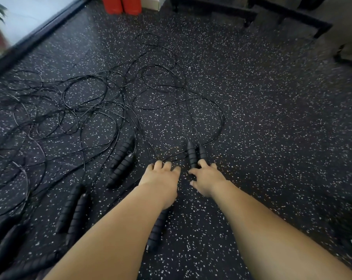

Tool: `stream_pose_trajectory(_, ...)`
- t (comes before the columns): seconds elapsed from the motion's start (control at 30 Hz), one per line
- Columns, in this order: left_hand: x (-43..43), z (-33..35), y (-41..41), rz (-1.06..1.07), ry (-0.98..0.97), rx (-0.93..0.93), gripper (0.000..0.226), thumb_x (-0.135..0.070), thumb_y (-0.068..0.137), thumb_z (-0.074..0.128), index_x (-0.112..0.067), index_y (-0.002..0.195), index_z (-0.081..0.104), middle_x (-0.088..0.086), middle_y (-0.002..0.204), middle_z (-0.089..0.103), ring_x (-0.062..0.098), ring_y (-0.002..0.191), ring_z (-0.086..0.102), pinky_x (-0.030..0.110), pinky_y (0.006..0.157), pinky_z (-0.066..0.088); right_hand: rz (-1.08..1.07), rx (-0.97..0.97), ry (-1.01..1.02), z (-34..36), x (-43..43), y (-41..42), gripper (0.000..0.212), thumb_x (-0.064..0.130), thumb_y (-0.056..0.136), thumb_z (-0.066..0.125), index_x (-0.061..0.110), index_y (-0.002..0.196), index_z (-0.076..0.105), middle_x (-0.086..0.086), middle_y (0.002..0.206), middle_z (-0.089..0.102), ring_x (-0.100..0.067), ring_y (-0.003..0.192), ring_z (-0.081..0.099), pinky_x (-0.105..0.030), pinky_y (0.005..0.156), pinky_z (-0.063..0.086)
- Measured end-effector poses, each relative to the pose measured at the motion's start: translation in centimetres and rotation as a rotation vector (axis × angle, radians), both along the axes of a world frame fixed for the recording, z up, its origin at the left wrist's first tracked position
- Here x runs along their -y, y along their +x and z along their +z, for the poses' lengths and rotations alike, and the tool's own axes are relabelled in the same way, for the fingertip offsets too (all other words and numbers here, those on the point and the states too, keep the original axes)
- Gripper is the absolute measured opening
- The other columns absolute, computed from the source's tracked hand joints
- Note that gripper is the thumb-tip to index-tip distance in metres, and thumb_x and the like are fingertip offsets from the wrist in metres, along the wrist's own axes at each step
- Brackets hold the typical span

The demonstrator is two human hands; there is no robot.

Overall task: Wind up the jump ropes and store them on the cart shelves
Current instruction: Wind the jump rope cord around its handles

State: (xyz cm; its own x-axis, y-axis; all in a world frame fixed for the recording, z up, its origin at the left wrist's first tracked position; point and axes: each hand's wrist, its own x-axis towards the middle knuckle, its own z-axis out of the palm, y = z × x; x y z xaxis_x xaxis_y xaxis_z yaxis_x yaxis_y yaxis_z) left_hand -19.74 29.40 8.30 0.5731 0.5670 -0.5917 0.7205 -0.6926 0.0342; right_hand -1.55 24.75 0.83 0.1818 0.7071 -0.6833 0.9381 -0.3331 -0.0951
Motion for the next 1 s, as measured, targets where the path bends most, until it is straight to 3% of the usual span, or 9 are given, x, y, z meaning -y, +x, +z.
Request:
stream_pose_trajectory(0.17,0.8,-0.3,0.6,-0.049,-0.025,-0.019,0.081,-0.033,0.103,0.062,-0.022,0.169,0.015,0.008,0.171,0.022,0.036,0.159,0.016,0.052,0.131,0.018,-0.019,-0.025,0.042,0.1,0.8,0.0,0.044,0.047,0.110,0.047,0.037,0.153,0.047,-0.001,0.151,0.028,-0.038,0.128,0.043,-0.051,0.111,0.047)
stream_pose_trajectory(0.37,0.8,2.1,1.1,-0.007,-0.041,0.043,0.071,-0.041,0.106,0.055,-0.020,0.166,0.024,0.010,0.166,0.030,0.035,0.154,0.026,0.049,0.129,0.025,-0.107,-0.022,0.453,4.1,3.6,0.6,0.019,0.037,0.108,0.056,0.037,0.125,0.064,0.012,0.133,0.043,-0.023,0.108,0.053,-0.038,0.093,0.052)
stream_pose_trajectory(0.5,1.4,5.9,1.3,0.031,-0.042,0.113,0.071,-0.041,0.106,0.055,-0.020,0.167,0.024,0.009,0.164,0.033,0.034,0.150,0.031,0.047,0.124,0.032,-0.131,0.037,0.664,10.6,4.4,1.9,0.017,0.032,0.107,0.058,0.038,0.119,0.070,0.015,0.133,0.048,-0.023,0.103,0.055,-0.038,0.091,0.053)
stream_pose_trajectory(0.83,4.4,24.1,3.4,0.117,0.025,0.391,0.072,-0.042,0.107,0.058,-0.018,0.167,0.027,0.013,0.162,0.039,0.037,0.148,0.040,0.053,0.121,0.040,-0.290,0.187,1.129,30.9,12.2,2.3,0.016,0.024,0.102,0.069,0.035,0.110,0.077,0.013,0.132,0.057,-0.026,0.094,0.062,-0.038,0.082,0.055)
stream_pose_trajectory(1.0,11.2,34.0,3.9,0.143,-0.050,0.647,0.066,-0.038,0.110,0.054,-0.017,0.167,0.029,0.012,0.167,0.039,0.034,0.146,0.048,0.044,0.122,0.039,-0.361,0.268,1.343,41.0,20.8,1.4,0.015,0.023,0.100,0.071,0.033,0.108,0.078,0.012,0.132,0.058,-0.028,0.095,0.066,-0.040,0.084,0.058)
